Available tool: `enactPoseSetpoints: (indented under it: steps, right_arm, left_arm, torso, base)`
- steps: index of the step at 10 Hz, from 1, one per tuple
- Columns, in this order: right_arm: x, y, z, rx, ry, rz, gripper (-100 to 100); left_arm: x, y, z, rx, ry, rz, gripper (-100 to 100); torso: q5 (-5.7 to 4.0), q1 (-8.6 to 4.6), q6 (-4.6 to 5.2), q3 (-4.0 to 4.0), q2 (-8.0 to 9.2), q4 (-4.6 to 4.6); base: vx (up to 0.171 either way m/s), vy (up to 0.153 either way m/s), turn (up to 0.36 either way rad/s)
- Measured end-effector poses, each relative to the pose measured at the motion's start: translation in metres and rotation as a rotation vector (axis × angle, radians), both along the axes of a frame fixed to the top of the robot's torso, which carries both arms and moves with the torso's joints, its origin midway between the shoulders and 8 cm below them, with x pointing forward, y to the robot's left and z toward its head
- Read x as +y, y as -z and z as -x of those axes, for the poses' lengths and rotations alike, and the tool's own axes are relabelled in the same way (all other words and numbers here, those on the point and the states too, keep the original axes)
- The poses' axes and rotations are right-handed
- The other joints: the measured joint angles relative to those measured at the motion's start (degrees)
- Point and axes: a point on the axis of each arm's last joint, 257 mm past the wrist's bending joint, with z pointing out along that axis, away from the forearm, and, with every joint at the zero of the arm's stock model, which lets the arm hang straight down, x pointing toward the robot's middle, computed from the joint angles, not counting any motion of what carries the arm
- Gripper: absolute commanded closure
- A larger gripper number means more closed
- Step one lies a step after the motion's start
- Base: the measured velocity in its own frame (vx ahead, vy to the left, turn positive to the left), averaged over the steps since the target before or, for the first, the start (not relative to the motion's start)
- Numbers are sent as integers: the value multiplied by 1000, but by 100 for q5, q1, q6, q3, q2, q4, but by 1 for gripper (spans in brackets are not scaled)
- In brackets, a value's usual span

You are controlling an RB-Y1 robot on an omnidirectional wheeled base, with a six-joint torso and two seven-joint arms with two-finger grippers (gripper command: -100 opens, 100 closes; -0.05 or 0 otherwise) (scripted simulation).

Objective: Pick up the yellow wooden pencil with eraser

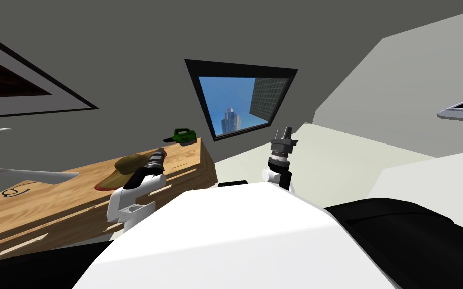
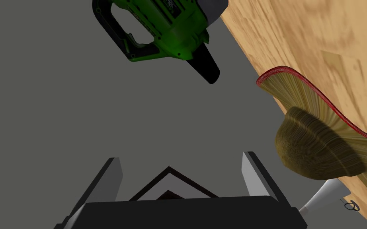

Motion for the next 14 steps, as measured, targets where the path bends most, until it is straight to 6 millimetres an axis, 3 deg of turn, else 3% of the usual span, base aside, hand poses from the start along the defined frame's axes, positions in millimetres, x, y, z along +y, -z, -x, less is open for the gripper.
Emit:
enactPoseSetpoints:
  steps: [7,10,14]
  right_arm:
    - [0,0,0,0,0,0,0]
    - [0,0,0,0,0,0,0]
    - [0,0,0,0,0,0,0]
  left_arm:
    - [32,43,24,211,-84,49,-100]
    - [48,71,43,321,-116,77,-100]
    - [55,95,63,434,-140,110,-100]
  torso:
    - [1,5,0,-2,-4,0]
    - [2,10,0,-4,-7,-2]
    - [3,13,-1,1,2,1]
  base:
    - [60,-33,4]
    - [66,-16,15]
    - [49,-3,23]
